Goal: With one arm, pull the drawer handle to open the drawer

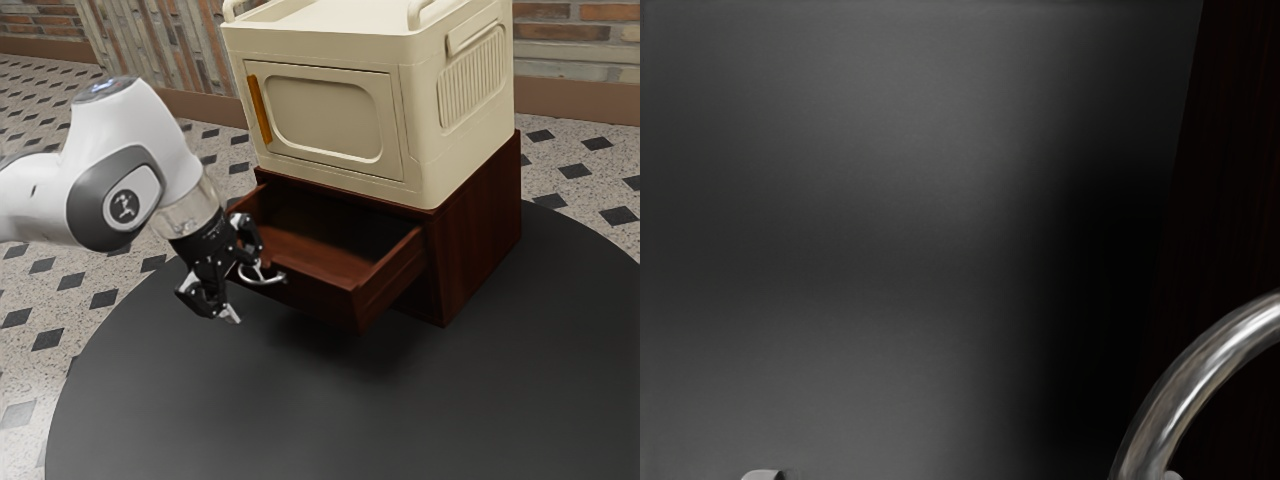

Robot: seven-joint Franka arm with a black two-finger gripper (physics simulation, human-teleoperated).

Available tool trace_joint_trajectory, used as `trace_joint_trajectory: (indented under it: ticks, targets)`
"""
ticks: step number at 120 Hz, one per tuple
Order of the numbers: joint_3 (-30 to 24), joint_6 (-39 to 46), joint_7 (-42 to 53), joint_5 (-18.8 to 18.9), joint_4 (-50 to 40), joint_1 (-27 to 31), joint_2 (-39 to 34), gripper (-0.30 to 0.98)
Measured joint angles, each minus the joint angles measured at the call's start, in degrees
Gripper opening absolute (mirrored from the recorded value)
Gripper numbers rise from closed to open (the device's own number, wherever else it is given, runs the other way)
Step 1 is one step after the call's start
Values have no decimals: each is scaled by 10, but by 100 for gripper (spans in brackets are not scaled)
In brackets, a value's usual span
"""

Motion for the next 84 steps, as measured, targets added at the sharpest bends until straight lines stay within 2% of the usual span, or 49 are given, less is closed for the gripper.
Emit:
trace_joint_trajectory:
  ticks: [84]
  targets:
    - [1,1,-15,0,-62,11,-60,27]
